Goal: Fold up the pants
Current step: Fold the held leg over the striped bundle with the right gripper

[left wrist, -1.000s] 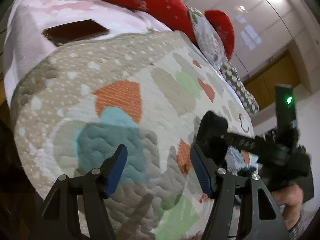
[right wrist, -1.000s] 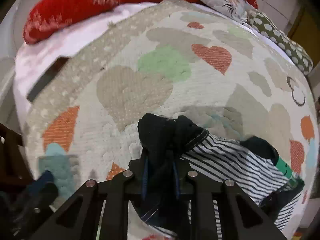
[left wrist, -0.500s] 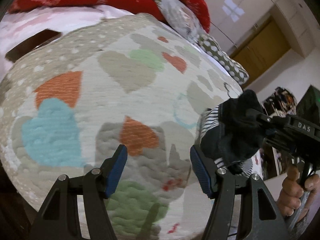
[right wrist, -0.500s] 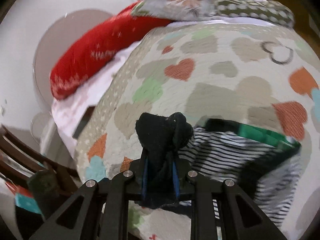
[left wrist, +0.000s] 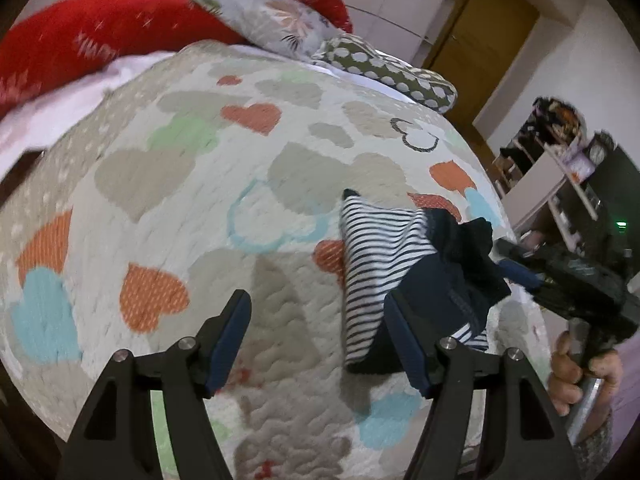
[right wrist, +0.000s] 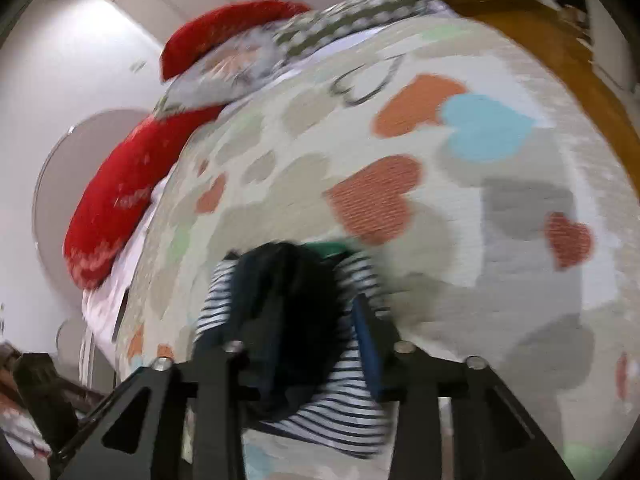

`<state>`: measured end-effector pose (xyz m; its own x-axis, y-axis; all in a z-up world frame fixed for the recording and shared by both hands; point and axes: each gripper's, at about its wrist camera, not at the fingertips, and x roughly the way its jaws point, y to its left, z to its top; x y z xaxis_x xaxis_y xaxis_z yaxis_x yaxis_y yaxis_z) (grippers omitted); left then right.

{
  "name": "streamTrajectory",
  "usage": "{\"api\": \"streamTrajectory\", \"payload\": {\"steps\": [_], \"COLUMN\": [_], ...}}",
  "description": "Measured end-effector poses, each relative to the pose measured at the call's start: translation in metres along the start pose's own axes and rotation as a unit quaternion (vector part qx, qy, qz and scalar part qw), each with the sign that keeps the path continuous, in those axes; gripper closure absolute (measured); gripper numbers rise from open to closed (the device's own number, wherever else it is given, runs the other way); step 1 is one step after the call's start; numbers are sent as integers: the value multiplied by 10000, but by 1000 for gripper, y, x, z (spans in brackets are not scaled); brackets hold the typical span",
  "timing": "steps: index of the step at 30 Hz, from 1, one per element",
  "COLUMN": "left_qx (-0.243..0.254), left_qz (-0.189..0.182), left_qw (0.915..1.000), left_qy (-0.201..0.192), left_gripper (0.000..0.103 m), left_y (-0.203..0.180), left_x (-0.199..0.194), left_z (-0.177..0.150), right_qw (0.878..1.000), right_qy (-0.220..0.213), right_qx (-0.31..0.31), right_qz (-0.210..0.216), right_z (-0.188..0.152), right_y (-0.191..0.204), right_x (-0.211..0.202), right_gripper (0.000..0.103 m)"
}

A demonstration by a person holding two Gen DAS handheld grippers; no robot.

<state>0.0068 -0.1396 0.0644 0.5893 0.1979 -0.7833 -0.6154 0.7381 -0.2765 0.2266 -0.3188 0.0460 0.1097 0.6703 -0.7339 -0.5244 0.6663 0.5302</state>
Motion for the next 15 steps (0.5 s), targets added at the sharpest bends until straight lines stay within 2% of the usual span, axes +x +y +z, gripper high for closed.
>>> {"api": "streamTrajectory", "payload": {"steps": [2, 4, 7, 10, 11, 13, 15], "left_qx": [160, 360, 639, 710, 701, 703, 812], "left_qz": [17, -90, -400, -511, -466, -388, -364], "left_qw": [9999, 9993, 9969, 9941, 9937, 9940, 9936], "left_qy": [39, 63, 233, 640, 735, 748, 689], "left_gripper": [35, 35, 35, 35, 35, 29, 29], "left_y": [-13, -30, -54, -67, -69, -71, -73], "left_x": [5, 10, 25, 52, 58, 65, 63], "left_z": [5, 7, -1, -20, -26, -36, -39], "right_qw": [9993, 9971, 9856, 9597, 9529, 9428, 9435], "right_qy": [-276, -561, -535, -110, 45, 413, 663], "right_qx": [186, 263, 445, 800, 959, 1269, 1408], "right_qz": [181, 444, 1540, 2691, 2877, 3055, 2924], "right_z": [3, 5, 8, 7, 5, -3, -8], "right_y": [-12, -15, -10, 4, 4, 8, 9], "right_x": [-19, -38, -49, -29, -19, 10, 34], "right_gripper": [46, 46, 46, 46, 46, 45, 46]}}
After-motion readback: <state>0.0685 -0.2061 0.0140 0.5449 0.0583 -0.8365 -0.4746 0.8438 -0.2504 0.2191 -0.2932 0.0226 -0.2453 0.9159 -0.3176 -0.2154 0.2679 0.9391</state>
